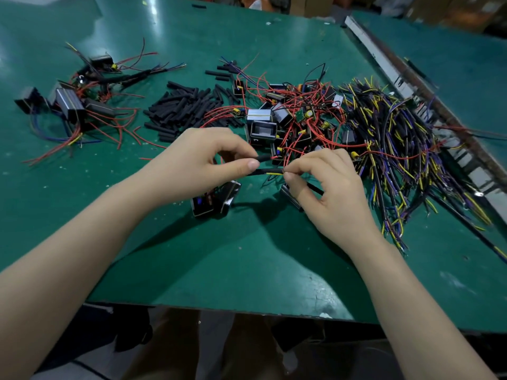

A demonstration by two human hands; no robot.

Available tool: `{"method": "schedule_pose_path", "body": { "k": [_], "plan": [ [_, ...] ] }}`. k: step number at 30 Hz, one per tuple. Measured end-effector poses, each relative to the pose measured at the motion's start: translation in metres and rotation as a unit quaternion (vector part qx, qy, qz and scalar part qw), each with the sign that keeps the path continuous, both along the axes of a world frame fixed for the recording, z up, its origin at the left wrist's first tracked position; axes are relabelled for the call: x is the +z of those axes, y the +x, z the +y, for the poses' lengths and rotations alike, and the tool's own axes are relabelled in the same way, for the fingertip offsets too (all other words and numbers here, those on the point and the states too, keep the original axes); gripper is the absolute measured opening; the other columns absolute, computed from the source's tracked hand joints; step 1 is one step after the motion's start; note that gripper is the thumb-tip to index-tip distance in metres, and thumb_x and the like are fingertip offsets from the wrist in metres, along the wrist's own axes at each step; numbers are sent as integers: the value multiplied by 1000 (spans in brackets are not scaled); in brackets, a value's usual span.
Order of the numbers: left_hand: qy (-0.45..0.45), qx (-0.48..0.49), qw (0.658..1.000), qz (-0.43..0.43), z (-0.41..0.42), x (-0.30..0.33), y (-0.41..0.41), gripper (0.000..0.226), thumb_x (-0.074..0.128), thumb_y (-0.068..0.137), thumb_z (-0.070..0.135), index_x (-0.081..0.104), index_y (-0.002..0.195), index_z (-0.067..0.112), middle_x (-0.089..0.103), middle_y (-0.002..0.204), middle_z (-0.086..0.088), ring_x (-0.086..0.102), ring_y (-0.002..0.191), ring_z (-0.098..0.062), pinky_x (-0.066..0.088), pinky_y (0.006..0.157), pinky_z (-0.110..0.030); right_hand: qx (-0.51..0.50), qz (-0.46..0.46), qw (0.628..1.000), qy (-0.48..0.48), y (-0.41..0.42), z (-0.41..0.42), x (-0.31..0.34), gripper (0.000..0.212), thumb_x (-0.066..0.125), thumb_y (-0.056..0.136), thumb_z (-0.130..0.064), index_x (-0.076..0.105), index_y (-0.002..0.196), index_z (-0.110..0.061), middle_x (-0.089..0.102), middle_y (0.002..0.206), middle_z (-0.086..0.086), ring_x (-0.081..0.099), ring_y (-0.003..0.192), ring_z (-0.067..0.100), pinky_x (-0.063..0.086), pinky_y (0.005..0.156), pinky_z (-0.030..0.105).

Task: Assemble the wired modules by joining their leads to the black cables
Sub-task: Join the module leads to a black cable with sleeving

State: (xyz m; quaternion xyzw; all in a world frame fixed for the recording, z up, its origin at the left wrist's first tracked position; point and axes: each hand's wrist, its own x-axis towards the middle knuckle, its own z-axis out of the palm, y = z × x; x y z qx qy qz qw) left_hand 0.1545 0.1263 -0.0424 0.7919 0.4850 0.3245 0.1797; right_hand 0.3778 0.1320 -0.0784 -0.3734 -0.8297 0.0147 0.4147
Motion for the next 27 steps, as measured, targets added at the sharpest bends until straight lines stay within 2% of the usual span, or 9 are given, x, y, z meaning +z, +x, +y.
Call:
{"method": "schedule_pose_path", "body": {
  "k": [3,5,7,9,13,17,20,24,27],
  "plan": [
    [13,-13,1000,-2,5,6,11,10,66,88,29,72,94,23,64,84,9,55,78,3,34,67,-3,-1,-12,1000,7,0,0,-1,6,65,87,-8,70,90,-5,65,90,3,53,82,29,45,75,45],
    [37,-27,999,25,8,6,19,13,63,91,26,71,98,19,60,83,7,52,77,0,34,69,-5,-4,-1,1000,-1,0,-1,0,5,65,87,-8,69,89,-6,64,89,1,52,81,27,45,74,44],
    [65,-34,996,48,9,1,25,16,61,93,21,70,101,10,57,86,4,52,82,-8,38,76,-16,-5,18,1000,-11,0,-2,1,4,65,87,-7,69,88,-7,62,88,-3,52,81,22,45,74,42],
    [76,-27,996,29,8,-7,28,19,59,93,18,69,102,5,56,87,2,52,83,-13,39,78,-23,-2,33,999,-19,0,-2,2,4,65,87,-6,69,87,-6,60,87,-6,51,82,16,45,76,39],
    [82,-16,996,-6,5,-16,27,26,53,92,21,70,102,4,57,86,4,52,83,-5,38,79,-14,1,79,994,-73,-1,-3,3,6,63,89,-9,68,88,-8,60,85,-6,53,85,14,43,80,30],
    [78,-19,997,5,4,-15,22,23,54,91,20,70,99,6,55,82,9,49,78,1,34,74,-4,-11,105,989,-107,0,-4,5,8,61,90,-12,68,89,-9,63,86,-1,58,87,19,46,81,33],
    [63,-14,998,-4,3,-16,20,23,53,90,21,69,97,5,52,81,18,48,79,0,32,74,-2,-11,101,988,-113,-1,-4,5,9,60,91,-13,68,91,-8,62,87,-1,58,87,20,46,82,33],
    [43,-14,999,-2,2,-16,18,24,52,88,22,69,95,7,59,82,8,49,76,-2,34,73,-5,-7,81,991,-105,-2,-3,3,7,61,91,-11,67,91,-8,57,87,-8,54,85,17,44,80,32],
    [20,-14,1000,-7,0,-17,14,23,53,86,25,69,92,11,59,78,11,51,74,0,35,70,-5,2,44,996,-82,-3,-2,1,5,63,89,-6,67,91,-5,55,90,-10,47,84,10,44,79,34]
  ]
}}
